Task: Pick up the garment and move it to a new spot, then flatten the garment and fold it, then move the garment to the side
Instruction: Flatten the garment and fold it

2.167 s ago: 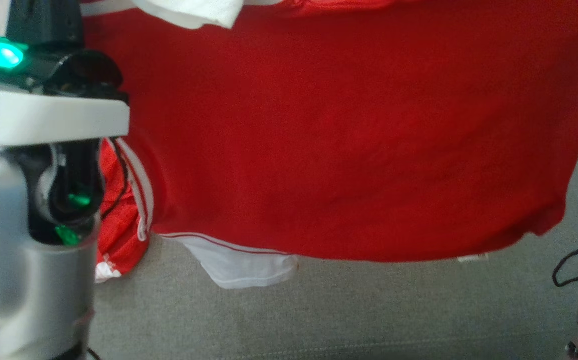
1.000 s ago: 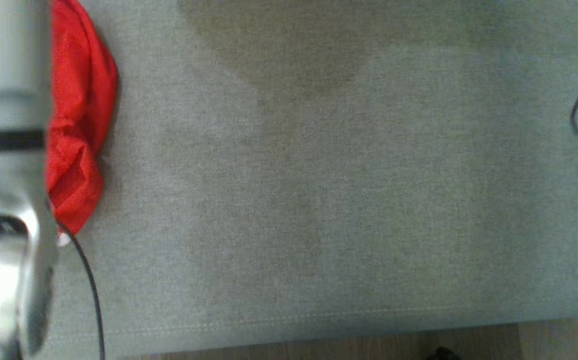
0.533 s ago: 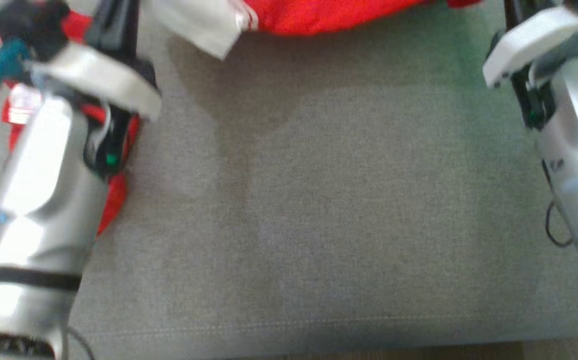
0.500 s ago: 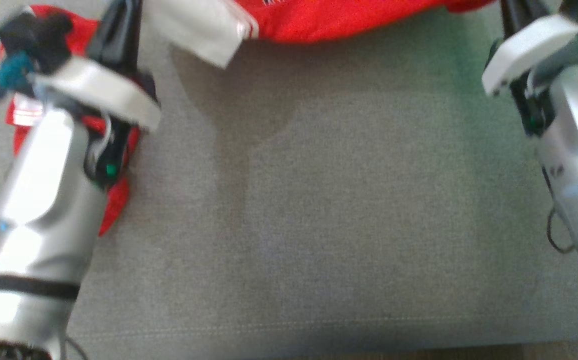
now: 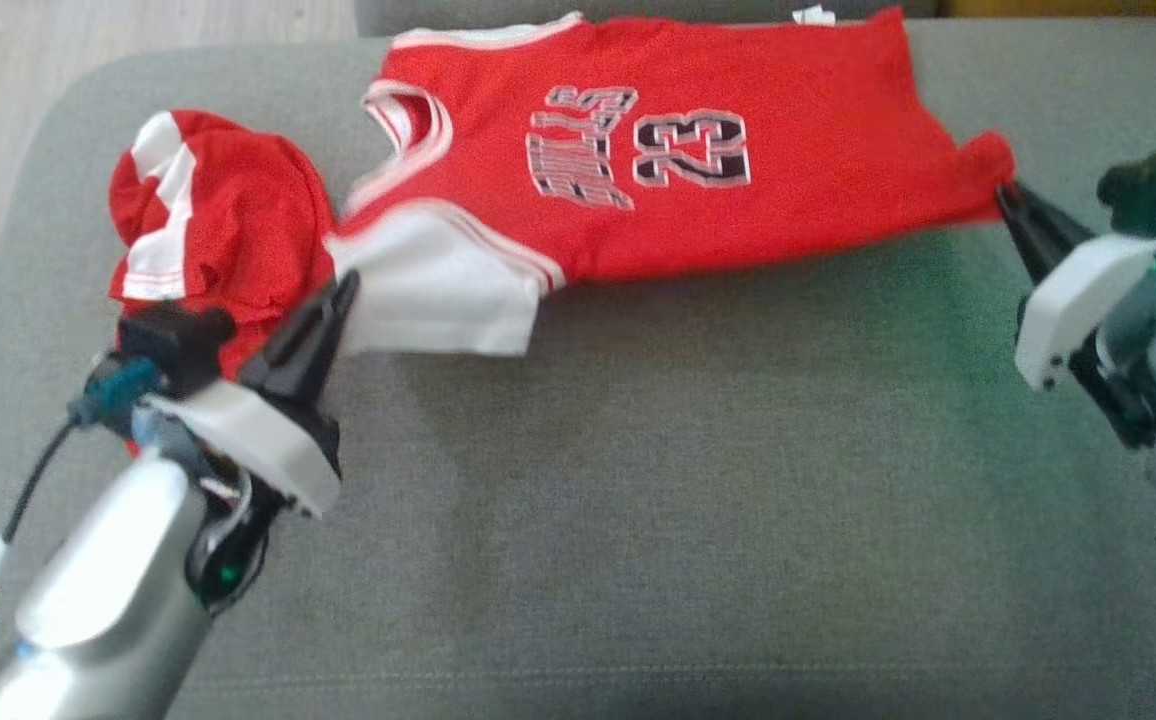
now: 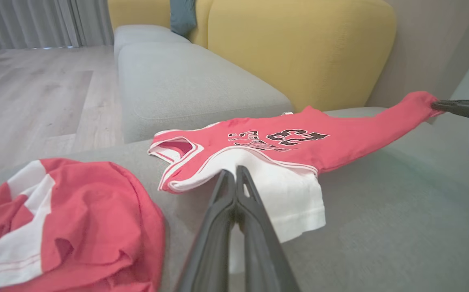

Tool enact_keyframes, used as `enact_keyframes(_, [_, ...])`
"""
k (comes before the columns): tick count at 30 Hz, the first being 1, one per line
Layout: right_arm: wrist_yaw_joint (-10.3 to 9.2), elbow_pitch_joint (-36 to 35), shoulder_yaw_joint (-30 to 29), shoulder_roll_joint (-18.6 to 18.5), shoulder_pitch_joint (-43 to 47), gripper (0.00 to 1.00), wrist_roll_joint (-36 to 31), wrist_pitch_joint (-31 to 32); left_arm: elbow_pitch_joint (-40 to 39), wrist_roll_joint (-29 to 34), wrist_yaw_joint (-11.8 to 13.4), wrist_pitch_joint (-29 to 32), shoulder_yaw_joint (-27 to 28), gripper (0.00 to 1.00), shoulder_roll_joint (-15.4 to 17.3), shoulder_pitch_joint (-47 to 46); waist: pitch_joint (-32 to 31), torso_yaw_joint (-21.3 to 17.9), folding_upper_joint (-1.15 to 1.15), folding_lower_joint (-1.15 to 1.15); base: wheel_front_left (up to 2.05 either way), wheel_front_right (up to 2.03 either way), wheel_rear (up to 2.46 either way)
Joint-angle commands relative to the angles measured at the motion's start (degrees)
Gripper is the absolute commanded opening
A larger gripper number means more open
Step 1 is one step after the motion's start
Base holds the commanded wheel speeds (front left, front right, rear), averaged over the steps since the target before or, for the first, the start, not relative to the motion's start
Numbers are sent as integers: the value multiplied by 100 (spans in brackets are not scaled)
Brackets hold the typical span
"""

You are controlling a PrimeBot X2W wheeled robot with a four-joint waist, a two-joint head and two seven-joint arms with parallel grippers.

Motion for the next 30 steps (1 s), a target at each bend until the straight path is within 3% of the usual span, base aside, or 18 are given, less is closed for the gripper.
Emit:
enact_keyframes(1, [41, -198, 98, -193, 104, 0, 86, 34, -252, -59, 6, 25, 184, 0, 287, -102, -102, 29, 0, 0, 0, 0, 0])
enact_keyframes(17, [41, -812, 620, -1136, 1057, 0, 842, 1199, -1575, -681, 14, 980, -207, 0, 908, 1175, -577, 68, 0, 0, 0, 0, 0])
enact_keyframes(30, [41, -1440, 505, -1694, 1728, 0, 1373, 2537, -2497, -961, 117, 1617, -386, 0, 1399, 1808, -748, 10, 0, 0, 0, 0, 0])
